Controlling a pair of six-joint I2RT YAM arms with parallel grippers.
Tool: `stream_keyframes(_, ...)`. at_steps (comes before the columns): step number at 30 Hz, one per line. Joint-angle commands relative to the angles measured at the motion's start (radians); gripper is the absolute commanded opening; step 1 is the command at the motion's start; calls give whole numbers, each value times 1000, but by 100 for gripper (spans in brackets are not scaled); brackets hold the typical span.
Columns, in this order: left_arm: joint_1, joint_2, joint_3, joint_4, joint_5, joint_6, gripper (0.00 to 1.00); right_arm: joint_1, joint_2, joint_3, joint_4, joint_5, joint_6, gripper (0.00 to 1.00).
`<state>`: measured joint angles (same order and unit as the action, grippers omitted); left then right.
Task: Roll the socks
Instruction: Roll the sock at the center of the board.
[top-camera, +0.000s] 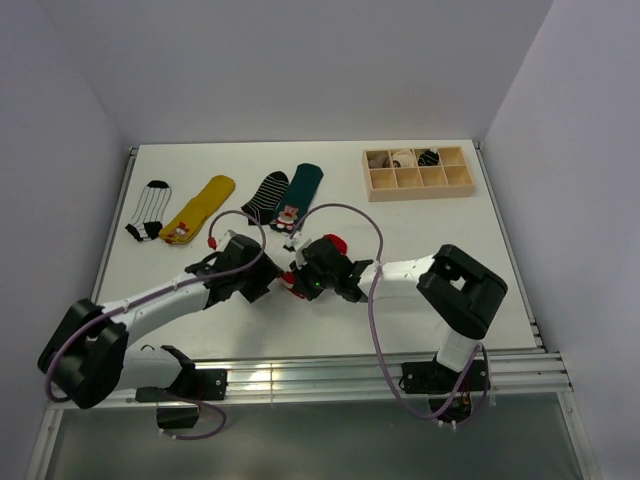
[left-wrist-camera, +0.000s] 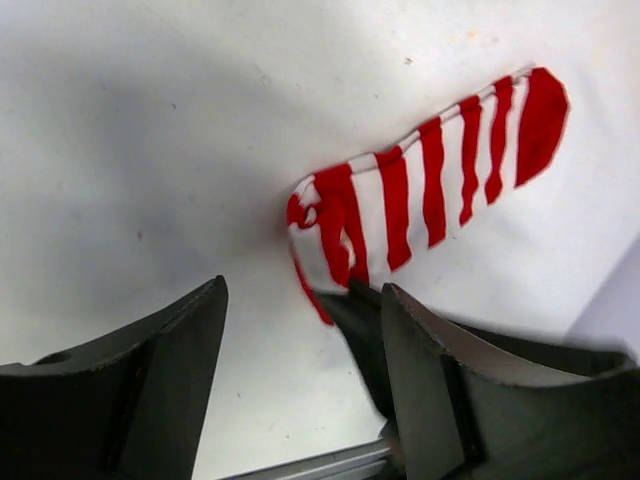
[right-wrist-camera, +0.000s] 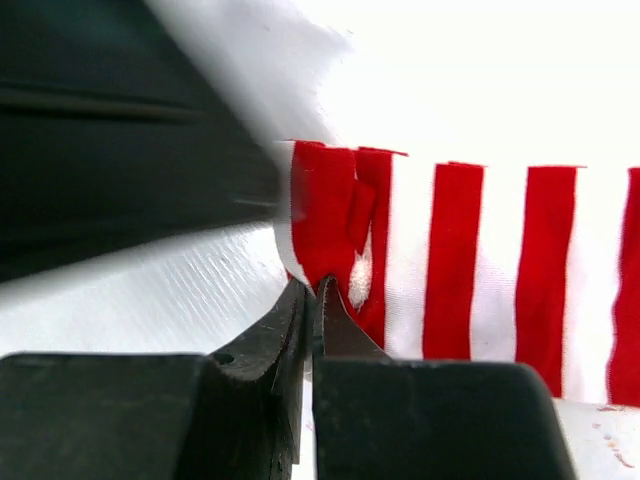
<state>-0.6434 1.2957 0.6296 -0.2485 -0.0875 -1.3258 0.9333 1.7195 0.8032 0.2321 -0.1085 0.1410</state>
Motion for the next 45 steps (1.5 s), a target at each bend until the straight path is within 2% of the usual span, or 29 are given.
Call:
stream_keyframes(1,-10,-116,-57,72,-58,-73,69,-89,-14,-53,-74,-255,66,0)
stream_keyframes(6,-10,-193,-140,215,-29,-13,70,-220,21,-61,-36,-495,121,0)
stream_keyframes(7,-10,-193,-151,239,-21,-7,70,-240,32,-61,-27,-576,152,0)
stream_keyframes(11,-15,-181,-202,360,26,11,68,-333,84,-85,54,-735,253,0)
stream_keyframes(17,-44,-102,-208,433,63,25,66,-450,167,-174,389,-924,544,0)
stream_keyframes(25,-84,51,-146,469,78,53,63,-482,259,-222,593,-953,692,0)
stream_keyframes(31,-93,140,-117,500,78,63,61,-499,287,-226,572,-941,674,0)
stream_keyframes(39,-107,272,-87,509,112,60,52,-504,285,-219,529,-916,646,0)
stream_keyframes(45,-117,341,-65,448,100,45,31,-504,241,-205,435,-872,582,2)
